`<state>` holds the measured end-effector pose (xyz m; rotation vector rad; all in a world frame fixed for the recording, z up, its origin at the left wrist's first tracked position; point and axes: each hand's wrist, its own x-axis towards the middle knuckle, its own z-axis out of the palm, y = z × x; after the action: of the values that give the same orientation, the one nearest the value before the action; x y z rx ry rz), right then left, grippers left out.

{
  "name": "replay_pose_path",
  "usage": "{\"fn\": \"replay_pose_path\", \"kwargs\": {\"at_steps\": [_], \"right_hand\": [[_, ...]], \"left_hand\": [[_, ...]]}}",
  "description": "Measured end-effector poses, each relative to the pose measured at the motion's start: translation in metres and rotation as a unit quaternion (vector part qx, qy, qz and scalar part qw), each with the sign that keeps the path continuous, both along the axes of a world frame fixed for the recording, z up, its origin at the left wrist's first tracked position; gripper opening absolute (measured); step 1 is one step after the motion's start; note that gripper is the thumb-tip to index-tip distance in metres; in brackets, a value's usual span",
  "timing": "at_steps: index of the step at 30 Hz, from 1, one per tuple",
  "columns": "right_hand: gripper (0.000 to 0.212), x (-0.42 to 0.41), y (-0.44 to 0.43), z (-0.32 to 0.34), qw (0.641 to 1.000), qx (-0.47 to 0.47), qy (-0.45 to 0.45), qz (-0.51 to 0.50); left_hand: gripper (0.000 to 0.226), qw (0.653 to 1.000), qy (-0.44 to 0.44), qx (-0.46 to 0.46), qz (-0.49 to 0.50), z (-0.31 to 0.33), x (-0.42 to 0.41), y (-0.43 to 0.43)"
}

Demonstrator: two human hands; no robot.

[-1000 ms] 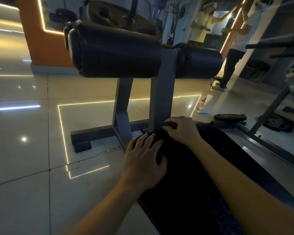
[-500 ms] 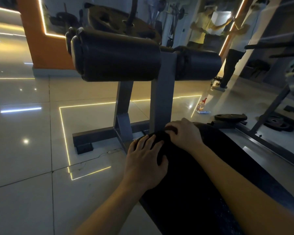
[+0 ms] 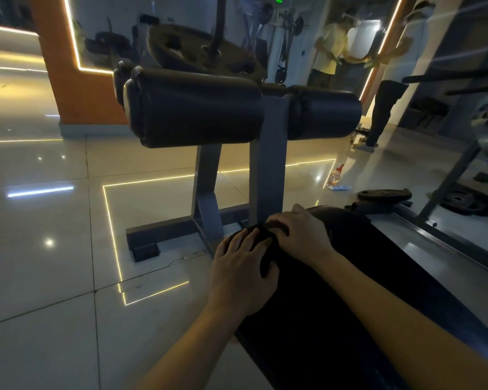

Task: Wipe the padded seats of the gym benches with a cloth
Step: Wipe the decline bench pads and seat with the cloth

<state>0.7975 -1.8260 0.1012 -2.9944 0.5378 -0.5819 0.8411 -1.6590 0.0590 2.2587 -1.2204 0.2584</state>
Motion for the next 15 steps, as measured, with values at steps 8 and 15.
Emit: {"fn": "replay_pose_path", "kwargs": {"at_steps": [8, 15], "right_hand": [[0.030, 0.005, -0.007, -0.003, 0.992, -0.007, -0.077, -0.100], [0.026, -0.007, 0.000, -0.005, 0.999, 0.000, -0.003, 0.038]], "left_hand": [[0.058, 0.999, 0.028, 0.022, 0.003, 0.008, -0.003, 0.002], [0.056, 0.999, 0.024, 0.028, -0.008, 0.009, -0.004, 0.002]]}}
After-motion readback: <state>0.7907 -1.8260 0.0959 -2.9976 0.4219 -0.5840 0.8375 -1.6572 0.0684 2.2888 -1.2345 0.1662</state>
